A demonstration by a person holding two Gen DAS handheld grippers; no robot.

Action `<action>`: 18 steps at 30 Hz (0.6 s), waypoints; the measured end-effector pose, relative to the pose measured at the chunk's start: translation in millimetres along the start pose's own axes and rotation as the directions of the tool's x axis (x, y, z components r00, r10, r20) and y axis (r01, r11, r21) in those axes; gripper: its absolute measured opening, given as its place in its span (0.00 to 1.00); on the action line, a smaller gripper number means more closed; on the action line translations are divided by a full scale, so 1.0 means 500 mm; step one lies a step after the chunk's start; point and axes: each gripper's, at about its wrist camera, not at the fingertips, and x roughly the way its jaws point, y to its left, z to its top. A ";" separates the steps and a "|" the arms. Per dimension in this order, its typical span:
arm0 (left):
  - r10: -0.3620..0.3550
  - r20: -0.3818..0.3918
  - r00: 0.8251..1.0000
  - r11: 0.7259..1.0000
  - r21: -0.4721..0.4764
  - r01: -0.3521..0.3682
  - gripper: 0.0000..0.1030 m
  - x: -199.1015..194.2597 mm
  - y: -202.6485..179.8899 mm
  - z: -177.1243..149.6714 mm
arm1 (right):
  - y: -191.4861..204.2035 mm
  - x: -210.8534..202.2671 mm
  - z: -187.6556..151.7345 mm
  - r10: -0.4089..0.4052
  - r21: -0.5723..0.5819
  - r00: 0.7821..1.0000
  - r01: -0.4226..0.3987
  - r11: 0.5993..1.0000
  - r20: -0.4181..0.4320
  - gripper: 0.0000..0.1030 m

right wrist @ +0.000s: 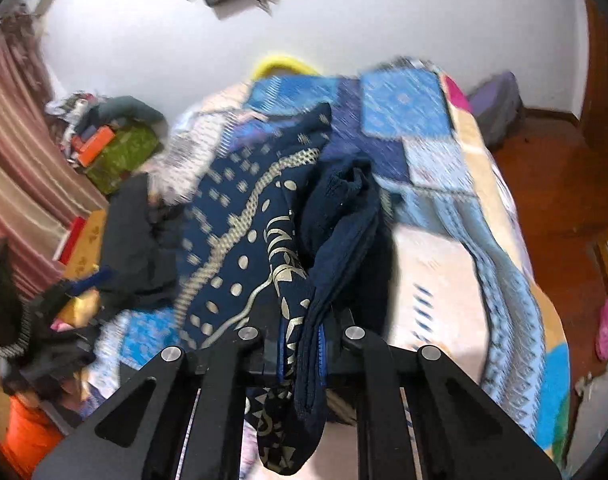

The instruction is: Fold large clothes

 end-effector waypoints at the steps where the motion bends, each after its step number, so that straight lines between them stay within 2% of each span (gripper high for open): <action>1: -0.003 -0.004 1.000 1.000 -0.001 0.003 0.64 0.002 -0.002 0.000 | -0.017 0.019 -0.012 -0.008 0.012 1.000 0.008 1.000 -0.028 0.10; 3: -0.008 -0.015 1.000 1.000 -0.001 0.008 0.64 0.007 -0.006 -0.001 | -0.034 0.038 -0.026 -0.007 0.019 0.998 0.008 1.000 -0.063 0.12; 5: -0.019 -0.025 1.000 1.000 -0.003 0.019 0.64 0.013 -0.009 -0.001 | -0.040 0.033 -0.030 -0.003 0.019 0.999 0.004 1.000 -0.049 0.17; 6: -0.029 -0.029 0.999 1.000 -0.006 0.029 0.64 0.016 -0.011 -0.001 | -0.039 0.026 -0.028 -0.010 0.014 0.999 0.010 1.000 -0.041 0.27; 7: -0.038 -0.034 0.999 0.999 -0.010 0.038 0.64 0.020 -0.011 0.000 | -0.036 0.021 -0.024 -0.025 0.007 0.999 0.025 1.000 -0.040 0.31; 9: -0.056 -0.042 0.998 0.998 -0.023 0.055 0.64 0.031 -0.010 0.004 | -0.034 0.017 -0.015 -0.046 -0.001 0.998 0.046 0.999 -0.050 0.53; 10: -0.070 -0.046 0.997 0.997 -0.033 0.068 0.64 0.036 -0.009 0.005 | -0.035 0.017 -0.010 -0.046 0.002 0.998 0.047 0.999 -0.052 0.56; 13: -0.131 -0.077 0.988 0.987 -0.103 0.123 0.64 0.067 0.002 0.009 | -0.046 0.017 0.000 -0.015 0.030 0.998 0.017 0.999 -0.055 0.59; 18: -0.262 -0.127 0.957 0.945 -0.235 0.228 0.64 0.130 0.020 0.017 | -0.065 0.033 0.018 0.068 0.135 0.996 -0.061 0.989 -0.050 0.60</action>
